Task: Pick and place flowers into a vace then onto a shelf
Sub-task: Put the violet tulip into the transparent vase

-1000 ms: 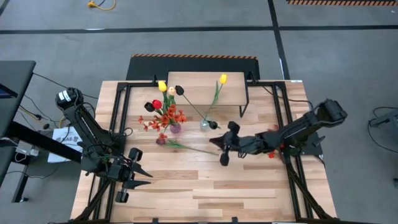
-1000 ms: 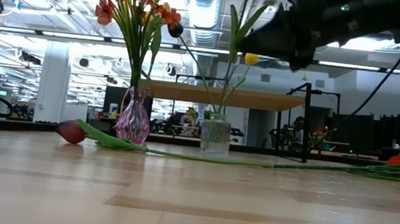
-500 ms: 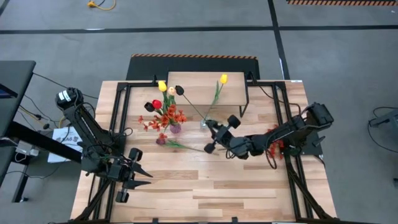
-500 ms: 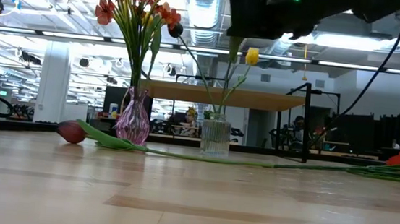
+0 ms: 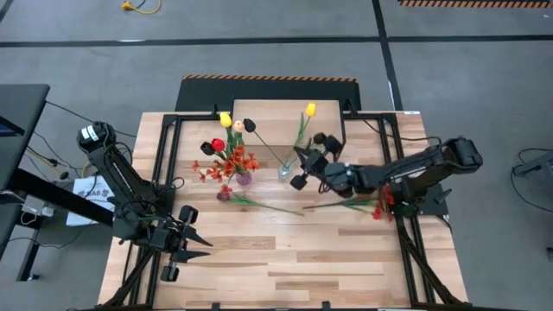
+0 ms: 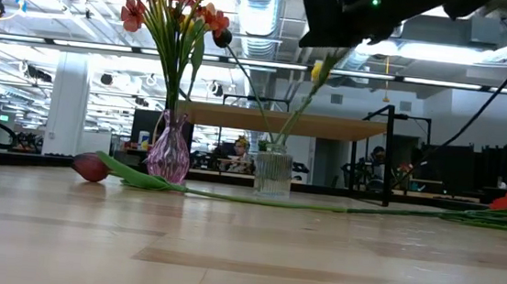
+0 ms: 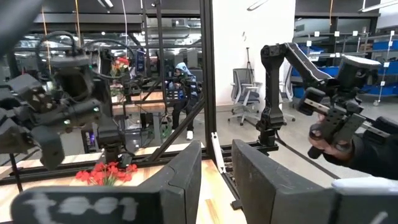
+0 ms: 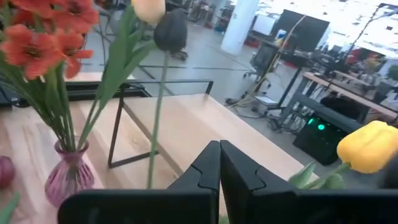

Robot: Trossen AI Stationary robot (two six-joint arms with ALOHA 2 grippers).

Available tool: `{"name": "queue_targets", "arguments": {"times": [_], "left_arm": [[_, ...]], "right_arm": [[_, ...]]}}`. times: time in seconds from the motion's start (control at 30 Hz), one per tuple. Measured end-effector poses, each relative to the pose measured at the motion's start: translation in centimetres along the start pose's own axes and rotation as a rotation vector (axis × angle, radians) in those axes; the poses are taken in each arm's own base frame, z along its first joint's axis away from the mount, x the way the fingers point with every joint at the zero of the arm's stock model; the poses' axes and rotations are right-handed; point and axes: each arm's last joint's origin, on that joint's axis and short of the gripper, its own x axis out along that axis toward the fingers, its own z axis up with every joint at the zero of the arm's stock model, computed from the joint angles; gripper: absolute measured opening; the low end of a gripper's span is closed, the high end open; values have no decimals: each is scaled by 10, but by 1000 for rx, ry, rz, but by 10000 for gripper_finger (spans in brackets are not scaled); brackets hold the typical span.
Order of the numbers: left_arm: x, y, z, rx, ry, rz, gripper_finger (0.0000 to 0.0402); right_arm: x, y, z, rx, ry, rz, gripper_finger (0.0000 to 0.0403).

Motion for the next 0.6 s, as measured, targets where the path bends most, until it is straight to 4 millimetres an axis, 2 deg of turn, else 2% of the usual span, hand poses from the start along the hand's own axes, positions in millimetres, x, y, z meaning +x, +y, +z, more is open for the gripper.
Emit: {"name": "queue_targets", "arguments": {"times": [0.13, 0.27, 0.47, 0.6], "left_arm": [[0, 0, 0, 0, 0, 1, 79], [0, 0, 0, 1, 1, 4, 79], [0, 0, 0, 1, 1, 4, 79], [0, 0, 0, 1, 1, 3, 79]], "right_arm": [[5, -9, 2, -23, -15, 88, 0], [-1, -11, 11, -49, -71, 129, 0], [-25, -7, 28, -49, -166, 180, 0], [-47, 4, 34, -13, -203, 262, 0]]}}
